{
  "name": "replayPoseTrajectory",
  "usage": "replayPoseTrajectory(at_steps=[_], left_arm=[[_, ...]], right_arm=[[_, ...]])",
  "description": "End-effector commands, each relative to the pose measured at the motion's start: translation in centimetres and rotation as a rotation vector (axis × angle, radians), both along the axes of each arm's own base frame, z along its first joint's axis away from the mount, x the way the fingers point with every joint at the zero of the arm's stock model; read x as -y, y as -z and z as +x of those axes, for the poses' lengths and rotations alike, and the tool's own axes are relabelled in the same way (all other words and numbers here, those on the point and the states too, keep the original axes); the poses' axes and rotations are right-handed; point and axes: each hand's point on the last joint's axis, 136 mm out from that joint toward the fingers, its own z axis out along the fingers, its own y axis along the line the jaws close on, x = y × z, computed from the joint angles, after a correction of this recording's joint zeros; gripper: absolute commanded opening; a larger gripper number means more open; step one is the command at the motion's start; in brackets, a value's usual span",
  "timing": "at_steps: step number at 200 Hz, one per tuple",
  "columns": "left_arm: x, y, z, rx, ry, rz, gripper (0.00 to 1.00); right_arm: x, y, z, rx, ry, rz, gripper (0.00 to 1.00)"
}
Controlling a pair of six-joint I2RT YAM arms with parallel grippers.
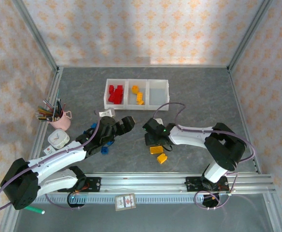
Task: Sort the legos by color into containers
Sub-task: Pick up the lego from the center of the table.
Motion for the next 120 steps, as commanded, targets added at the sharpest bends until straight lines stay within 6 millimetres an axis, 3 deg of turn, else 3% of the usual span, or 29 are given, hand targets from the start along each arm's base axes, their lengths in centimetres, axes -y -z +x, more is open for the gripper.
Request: replayPoseTrajectory(at_steps=[1, 53, 85, 120], left_arm=[[-0.1, -0.3, 0.1, 0.018, -0.012, -0.004, 0.99], [-0.2, -0.7, 0.1, 0.027, -0.011, -0.005, 0.99], [-0.5, -1.5, 0.2, 0.047, -0.02, 0.012, 0.99], [-1.1, -3.0, 0.8, 0.078, -0.034, 0.071, 0.99]], right_arm=[[0.6, 0.3, 0.5, 0.034, 0.005, -0.047, 0.71], [0.0, -1.0, 1.0, 0.065, -0.003, -0.023, 0.59], [-1.0, -3.6, 2.4, 0.117, -0.01, 0.008, 0.58], [-2.2, -7.1, 5.6, 0.189, -0.005, 0.057, 0.59]])
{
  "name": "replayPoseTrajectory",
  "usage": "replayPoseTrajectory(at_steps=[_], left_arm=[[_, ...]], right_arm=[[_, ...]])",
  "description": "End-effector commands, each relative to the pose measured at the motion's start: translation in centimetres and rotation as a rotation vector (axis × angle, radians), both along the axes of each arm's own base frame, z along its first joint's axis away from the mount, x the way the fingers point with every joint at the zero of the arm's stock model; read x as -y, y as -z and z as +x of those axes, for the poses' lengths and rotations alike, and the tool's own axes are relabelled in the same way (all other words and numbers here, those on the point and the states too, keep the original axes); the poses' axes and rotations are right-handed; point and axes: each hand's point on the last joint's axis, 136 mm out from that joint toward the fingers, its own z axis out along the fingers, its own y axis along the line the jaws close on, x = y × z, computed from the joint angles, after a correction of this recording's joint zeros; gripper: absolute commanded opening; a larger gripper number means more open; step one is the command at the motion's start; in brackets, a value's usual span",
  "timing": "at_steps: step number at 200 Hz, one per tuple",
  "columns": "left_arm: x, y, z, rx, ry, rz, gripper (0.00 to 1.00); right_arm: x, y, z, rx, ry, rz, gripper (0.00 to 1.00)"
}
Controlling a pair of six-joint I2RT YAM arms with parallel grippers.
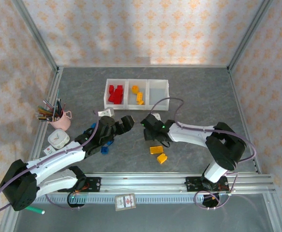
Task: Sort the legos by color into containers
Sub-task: Pick up the lego from the center of the table, then place the lego in the container.
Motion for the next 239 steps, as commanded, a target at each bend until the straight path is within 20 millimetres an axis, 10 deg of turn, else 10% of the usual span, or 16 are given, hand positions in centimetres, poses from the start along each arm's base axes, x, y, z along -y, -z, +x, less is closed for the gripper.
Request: replayPoseTrajectory(at_steps=[1, 84, 180, 239], left_arm=[[-0.7, -2.3, 0.7, 0.055, -0.022, 0.054, 0.99], [-4.8, -4.8, 3.0, 0.099, -0.087, 0.089, 0.99], [-6.7, -4.6, 5.4, 0.089, -0.125, 0.115, 0.99], [-6.8, -4.7, 5.8, 0.086, -0.13, 0.12, 0.99]], right_arm=[[-0.6, -4.2, 3.1, 0.109, 0.013, 0.032, 0.59], [-4.7, -9.4, 13.6, 0.272, 0.037, 0.098, 0.59], [-6.4, -7.8, 24.2, 0.347, 0.07, 0.012, 0.61], [-7.0, -7.8, 26.1, 0.359, 0.06, -0.001, 0.75]])
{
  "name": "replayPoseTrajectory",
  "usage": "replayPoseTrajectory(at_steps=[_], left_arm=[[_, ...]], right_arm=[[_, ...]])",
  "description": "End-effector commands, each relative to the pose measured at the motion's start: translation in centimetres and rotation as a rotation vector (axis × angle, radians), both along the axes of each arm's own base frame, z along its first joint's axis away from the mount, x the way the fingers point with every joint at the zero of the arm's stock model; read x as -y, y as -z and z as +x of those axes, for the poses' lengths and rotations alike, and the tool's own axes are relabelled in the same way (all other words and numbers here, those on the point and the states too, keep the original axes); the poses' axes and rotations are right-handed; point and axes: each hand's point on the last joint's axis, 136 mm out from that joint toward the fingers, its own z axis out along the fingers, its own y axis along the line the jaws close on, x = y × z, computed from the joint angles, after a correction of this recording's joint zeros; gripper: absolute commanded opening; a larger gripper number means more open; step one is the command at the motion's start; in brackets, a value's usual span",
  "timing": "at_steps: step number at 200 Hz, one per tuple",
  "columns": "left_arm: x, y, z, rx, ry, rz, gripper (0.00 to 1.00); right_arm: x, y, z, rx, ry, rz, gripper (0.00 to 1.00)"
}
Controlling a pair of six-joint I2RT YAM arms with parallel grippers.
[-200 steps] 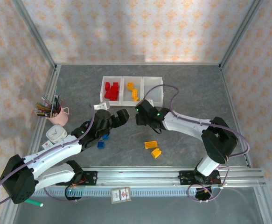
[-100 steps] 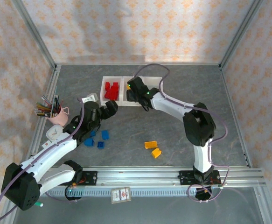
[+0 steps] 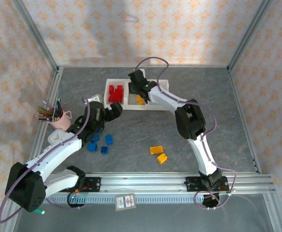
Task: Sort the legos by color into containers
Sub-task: Place the lego in the container, then pick up the lego from the bottom-center of the table.
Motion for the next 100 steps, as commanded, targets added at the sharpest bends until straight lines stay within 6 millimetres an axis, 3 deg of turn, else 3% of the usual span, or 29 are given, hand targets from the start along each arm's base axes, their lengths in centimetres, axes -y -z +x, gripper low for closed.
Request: replayPoseTrajectory(at_steps=[1, 51, 73, 100], left_arm=[[-0.1, -1.9, 0.7, 0.044, -0.001, -0.005, 0.99], [-0.2, -2.5, 0.4, 0.051, -0.001, -0.019, 0.99], [0.2, -2.6, -0.1, 0.054, 0.017, -0.042, 0.99], [0.4, -2.6, -0.9, 0.053, 0.042, -0.062, 0.99]], right_arm=[[0.4, -1.0, 0.5, 0.016, 0.008, -0.029, 0.75], [0.4, -4.2, -1.2, 0.017, -0.028, 0.035, 0.77], [1.3, -5.4, -3.0, 0.005, -0.029, 0.07, 0.78], [2.9, -5.3, -6.6, -0.043, -0.043, 0.101, 0.79]])
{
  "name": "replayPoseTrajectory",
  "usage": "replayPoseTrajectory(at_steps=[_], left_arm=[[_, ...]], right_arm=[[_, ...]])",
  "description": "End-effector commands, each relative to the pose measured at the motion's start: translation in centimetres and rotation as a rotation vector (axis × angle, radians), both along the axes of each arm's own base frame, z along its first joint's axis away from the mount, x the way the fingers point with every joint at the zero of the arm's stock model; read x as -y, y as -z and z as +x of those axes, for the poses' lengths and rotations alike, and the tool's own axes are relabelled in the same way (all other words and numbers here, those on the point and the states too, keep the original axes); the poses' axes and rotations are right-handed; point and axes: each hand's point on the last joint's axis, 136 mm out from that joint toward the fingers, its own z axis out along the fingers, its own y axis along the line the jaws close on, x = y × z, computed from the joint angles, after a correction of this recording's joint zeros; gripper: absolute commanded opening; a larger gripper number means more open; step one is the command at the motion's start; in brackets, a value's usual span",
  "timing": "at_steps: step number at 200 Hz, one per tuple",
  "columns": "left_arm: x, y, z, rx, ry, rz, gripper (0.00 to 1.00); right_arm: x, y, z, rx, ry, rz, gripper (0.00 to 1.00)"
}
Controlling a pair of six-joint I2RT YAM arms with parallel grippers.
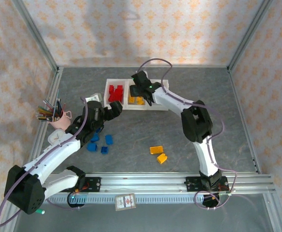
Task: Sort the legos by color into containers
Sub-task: Pick up the lego from the bottom-center of the table.
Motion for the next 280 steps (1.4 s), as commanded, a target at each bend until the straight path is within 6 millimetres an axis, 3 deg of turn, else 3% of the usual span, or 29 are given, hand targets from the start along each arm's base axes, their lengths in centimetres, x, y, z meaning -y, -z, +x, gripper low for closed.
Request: replayPoseTrajectory(at_steps=[1, 42, 88, 149, 217, 280], left_arm=[[0.0, -0.8, -0.7, 0.014, 0.021, -0.03, 0.99], [1.2, 0.0, -2.3, -0.009, 0.072, -0.064, 0.99], [3.5, 1.6, -4.5, -0.046, 0.125, -0.06, 0.99], [4.7, 4.5, -6.9, -0.136, 0.17, -0.044, 0.99], [4.9, 6.3, -8.1, -0.175, 0.179, -0.056, 0.99], [4.9, 6.9, -8.0, -0.192, 0.176, -0.04, 0.99]], right_arm=[[1.3, -3.8, -2.7, 0.015, -0.001, 0.082, 0.79], [5.6, -1.7, -9.1, -0.08, 0.042, 0.061, 0.83], [8.7, 1.7, -17.1, -0.186, 0.067, -0.021, 0.86], [8.7, 6.6, -25.4, -0.33, 0.077, -0.019, 0.92], [7.4, 9.6, -28.6, -0.393, 0.09, -0.012, 0.94], [7.4, 11.6, -29.1, -0.421, 0.097, -0.057, 0.83]])
